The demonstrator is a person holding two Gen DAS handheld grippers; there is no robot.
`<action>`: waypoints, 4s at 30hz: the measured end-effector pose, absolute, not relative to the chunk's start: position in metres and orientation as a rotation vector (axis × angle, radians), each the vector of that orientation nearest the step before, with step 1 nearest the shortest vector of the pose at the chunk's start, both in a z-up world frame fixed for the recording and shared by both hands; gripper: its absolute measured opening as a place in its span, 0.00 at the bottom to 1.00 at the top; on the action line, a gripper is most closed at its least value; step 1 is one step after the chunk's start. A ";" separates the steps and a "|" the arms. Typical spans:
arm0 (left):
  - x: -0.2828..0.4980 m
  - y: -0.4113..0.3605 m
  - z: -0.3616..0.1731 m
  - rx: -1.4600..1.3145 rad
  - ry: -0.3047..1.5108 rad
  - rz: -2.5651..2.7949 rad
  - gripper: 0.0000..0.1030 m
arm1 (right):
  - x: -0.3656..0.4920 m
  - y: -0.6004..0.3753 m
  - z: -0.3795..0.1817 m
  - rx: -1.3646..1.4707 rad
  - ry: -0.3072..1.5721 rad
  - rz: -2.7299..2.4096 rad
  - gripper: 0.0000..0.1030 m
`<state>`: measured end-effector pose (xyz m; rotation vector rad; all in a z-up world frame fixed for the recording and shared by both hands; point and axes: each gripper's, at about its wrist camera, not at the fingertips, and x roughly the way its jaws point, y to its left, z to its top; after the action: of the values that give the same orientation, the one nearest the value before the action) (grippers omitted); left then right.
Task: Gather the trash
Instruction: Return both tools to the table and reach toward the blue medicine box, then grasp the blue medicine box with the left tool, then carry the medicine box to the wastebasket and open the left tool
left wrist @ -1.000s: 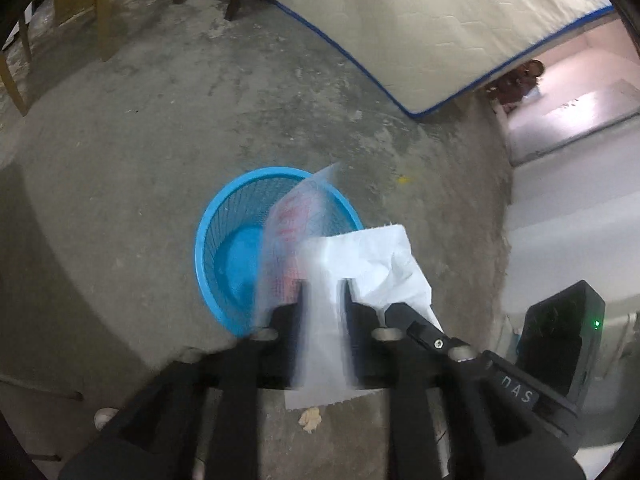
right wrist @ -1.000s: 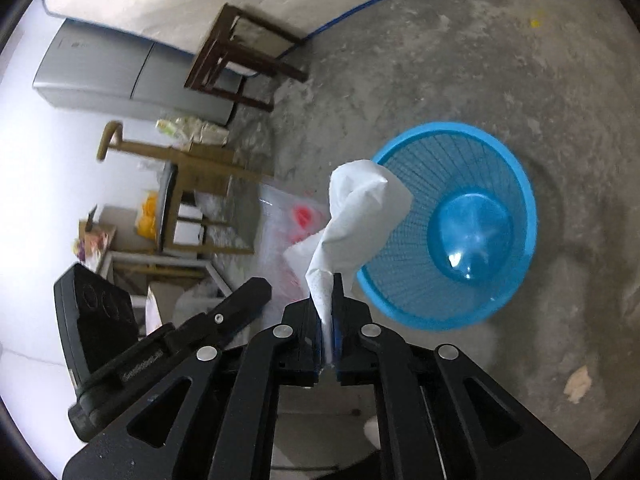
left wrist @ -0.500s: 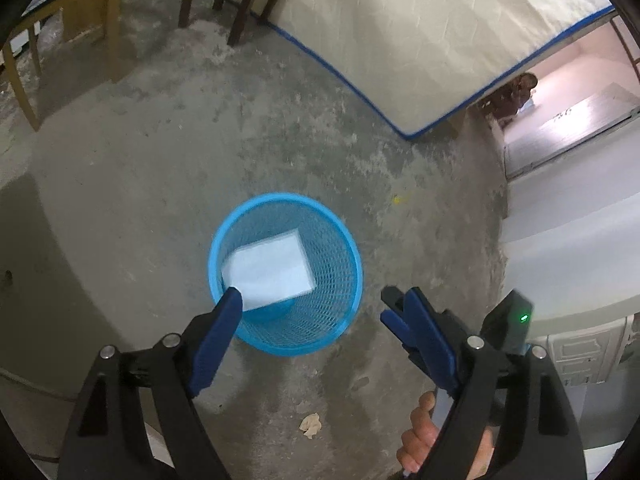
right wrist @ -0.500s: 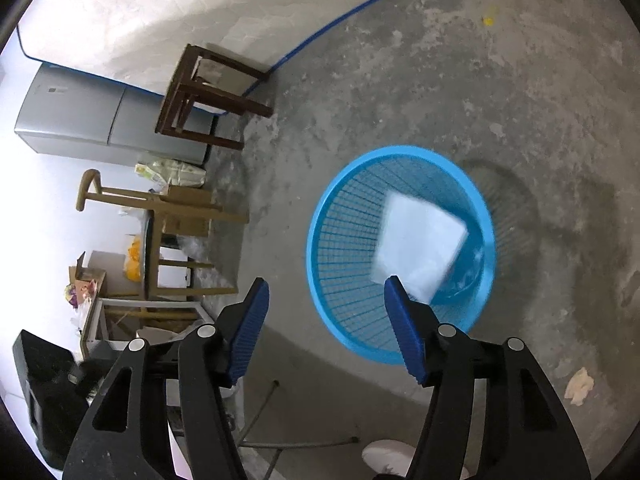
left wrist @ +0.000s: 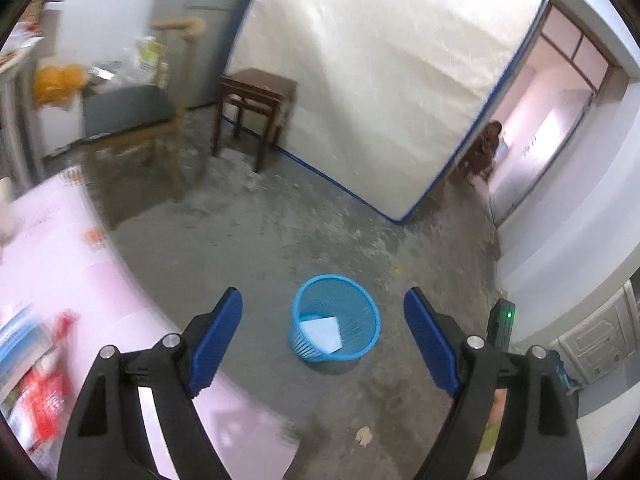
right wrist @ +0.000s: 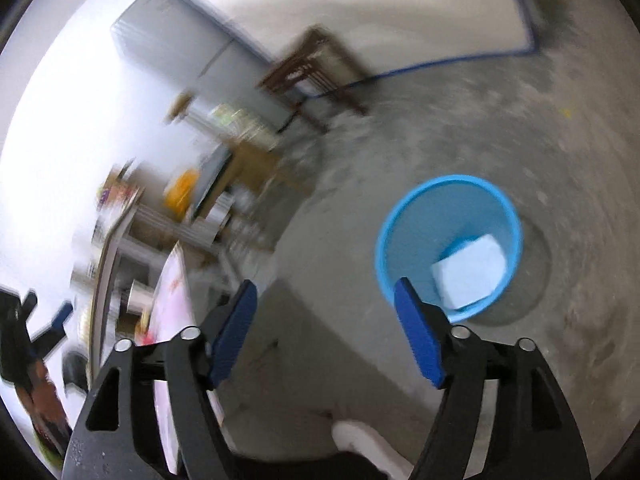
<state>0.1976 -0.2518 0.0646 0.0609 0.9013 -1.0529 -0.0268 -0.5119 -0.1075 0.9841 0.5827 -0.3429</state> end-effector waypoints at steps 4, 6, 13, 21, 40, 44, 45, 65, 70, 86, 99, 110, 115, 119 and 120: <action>0.173 -0.122 0.084 0.019 0.820 -0.892 0.79 | -0.008 -0.448 -0.090 0.889 0.664 -0.116 0.72; 0.153 -0.067 0.083 0.003 0.775 -0.802 0.80 | 0.004 -0.416 -0.087 0.879 0.699 0.001 0.73; 0.082 0.063 0.040 -0.116 0.738 -0.549 0.80 | 0.051 -0.296 -0.076 0.823 0.830 0.335 0.73; 0.049 0.097 0.003 -0.073 0.700 -0.488 0.80 | 0.103 -0.226 -0.042 0.654 0.886 0.410 0.73; 0.138 0.084 0.015 -0.153 0.644 -0.565 0.80 | 0.250 -0.228 -0.056 0.919 0.977 0.361 0.65; 0.148 0.059 0.010 -0.155 0.644 -0.590 0.76 | 0.265 -0.236 -0.064 0.971 0.977 0.356 0.63; 0.149 0.052 0.009 -0.143 0.643 -0.593 0.74 | 0.267 -0.239 -0.066 0.989 0.975 0.359 0.62; 0.208 0.003 0.014 0.117 0.760 -0.551 0.49 | 0.253 -0.194 -0.074 0.567 1.156 0.413 0.05; 0.263 -0.019 0.031 0.311 0.804 -0.628 0.78 | 0.254 -0.198 -0.072 0.547 1.161 0.412 0.04; 0.394 -0.076 -0.043 0.400 1.194 -0.816 0.89 | 0.256 -0.208 -0.079 0.593 1.167 0.464 0.04; 0.384 -0.084 -0.053 0.503 1.181 -0.843 0.79 | 0.261 -0.217 -0.087 0.641 1.174 0.489 0.05; 0.379 -0.070 -0.010 0.404 1.063 -0.811 0.75 | 0.246 -0.224 -0.079 0.658 1.148 0.453 0.04; 0.365 -0.066 0.020 0.358 0.987 -0.797 0.74 | 0.231 -0.233 -0.070 0.675 1.121 0.420 0.04; 0.344 -0.065 0.047 0.255 0.913 -0.821 0.74 | 0.213 -0.248 -0.060 0.710 1.076 0.397 0.04; 0.336 -0.066 0.055 0.226 0.888 -0.834 0.74 | 0.209 -0.251 -0.057 0.718 1.064 0.392 0.04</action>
<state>0.3359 -0.0665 0.0552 0.2259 0.8878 -0.8344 0.2087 -0.2514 -0.0567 0.7179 1.0638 0.3922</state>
